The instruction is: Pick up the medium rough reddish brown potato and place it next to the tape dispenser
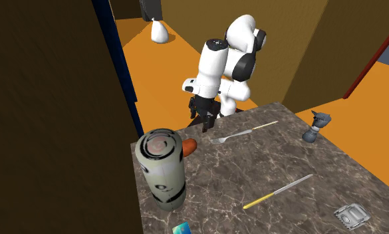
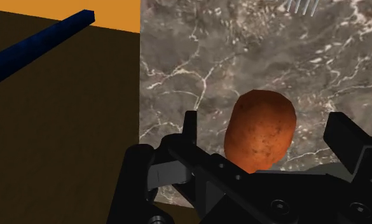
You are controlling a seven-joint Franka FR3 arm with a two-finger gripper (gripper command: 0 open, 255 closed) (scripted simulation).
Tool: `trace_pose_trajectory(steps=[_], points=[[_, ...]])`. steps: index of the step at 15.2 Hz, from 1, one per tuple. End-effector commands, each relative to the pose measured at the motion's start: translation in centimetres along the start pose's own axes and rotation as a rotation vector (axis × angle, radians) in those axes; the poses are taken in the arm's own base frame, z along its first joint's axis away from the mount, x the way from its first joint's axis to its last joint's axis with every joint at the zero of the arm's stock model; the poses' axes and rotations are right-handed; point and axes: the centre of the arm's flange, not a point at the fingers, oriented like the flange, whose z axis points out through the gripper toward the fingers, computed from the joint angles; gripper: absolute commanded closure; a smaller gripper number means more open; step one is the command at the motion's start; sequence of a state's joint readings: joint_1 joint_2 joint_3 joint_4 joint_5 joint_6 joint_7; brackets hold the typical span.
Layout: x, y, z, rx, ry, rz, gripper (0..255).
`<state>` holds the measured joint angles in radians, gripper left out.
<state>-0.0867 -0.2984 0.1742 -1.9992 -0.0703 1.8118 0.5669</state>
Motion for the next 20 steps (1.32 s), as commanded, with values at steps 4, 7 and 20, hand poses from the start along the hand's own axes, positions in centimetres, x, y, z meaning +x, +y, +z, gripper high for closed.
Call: trace_pose_trajectory(steps=[4,7,20], points=[[5.1,-3.9,4.0,-0.052,-0.04,0.137,0],[5.1,-3.9,5.1,-0.053,-0.04,0.138,0],[5.0,-3.7,8.0,-0.053,-0.04,0.138,0]])
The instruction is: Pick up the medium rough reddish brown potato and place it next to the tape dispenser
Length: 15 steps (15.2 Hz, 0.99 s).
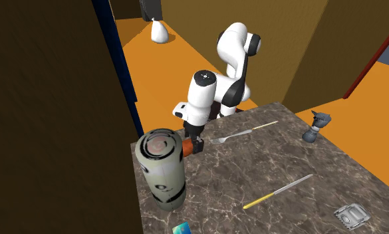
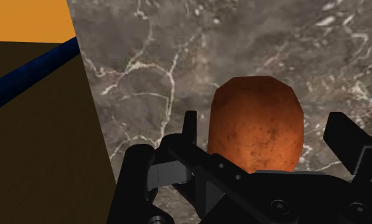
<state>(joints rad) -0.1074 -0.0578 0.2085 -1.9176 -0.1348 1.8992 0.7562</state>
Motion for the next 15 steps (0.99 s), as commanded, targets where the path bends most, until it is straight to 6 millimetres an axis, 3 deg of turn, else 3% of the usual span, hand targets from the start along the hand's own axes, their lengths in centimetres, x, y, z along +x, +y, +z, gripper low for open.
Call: trace_pose_trajectory(steps=[1,10,15], points=[[0.0,0.0,0.0,0.0,0.0,0.0,255],[0.0,0.0,0.0,0.0,0.0,0.0,255],[0.3,0.2,-2.6,0.0,0.0,0.0,255]])
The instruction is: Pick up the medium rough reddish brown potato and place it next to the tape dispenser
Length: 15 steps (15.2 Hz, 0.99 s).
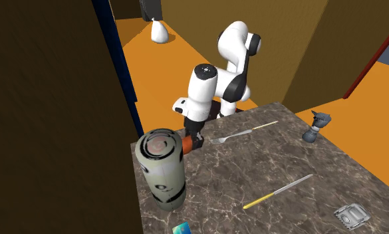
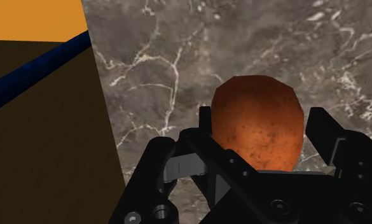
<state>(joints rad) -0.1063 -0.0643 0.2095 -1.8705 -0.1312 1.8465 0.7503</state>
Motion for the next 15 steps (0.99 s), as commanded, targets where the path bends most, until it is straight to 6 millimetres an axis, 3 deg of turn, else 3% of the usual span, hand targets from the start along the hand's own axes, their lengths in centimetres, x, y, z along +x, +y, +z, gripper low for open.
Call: trace_pose_trajectory(steps=[1,15], points=[[0.3,0.1,-1.0,0.0,0.0,0.0,255],[1.2,0.7,-8.3,0.0,0.0,0.0,255]])
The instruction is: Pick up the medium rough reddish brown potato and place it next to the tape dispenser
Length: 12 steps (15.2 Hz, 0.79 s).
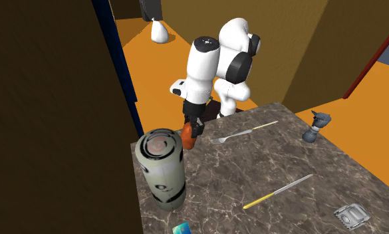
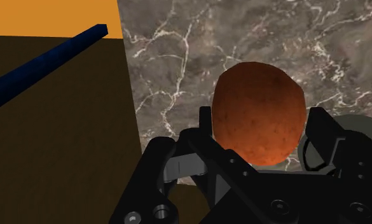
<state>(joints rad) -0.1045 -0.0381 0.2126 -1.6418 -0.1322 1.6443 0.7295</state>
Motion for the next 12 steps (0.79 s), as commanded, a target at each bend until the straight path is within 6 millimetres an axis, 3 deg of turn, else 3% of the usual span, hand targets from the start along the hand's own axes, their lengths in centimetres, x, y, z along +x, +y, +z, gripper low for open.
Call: trace_pose_trajectory(steps=[1,7,12], points=[[0.1,0.2,-1.1,0.0,0.0,0.0,255],[0.4,0.4,-3.9,0.0,0.0,0.0,255],[-5.2,-2.8,-4.9,0.0,0.0,0.0,255]])
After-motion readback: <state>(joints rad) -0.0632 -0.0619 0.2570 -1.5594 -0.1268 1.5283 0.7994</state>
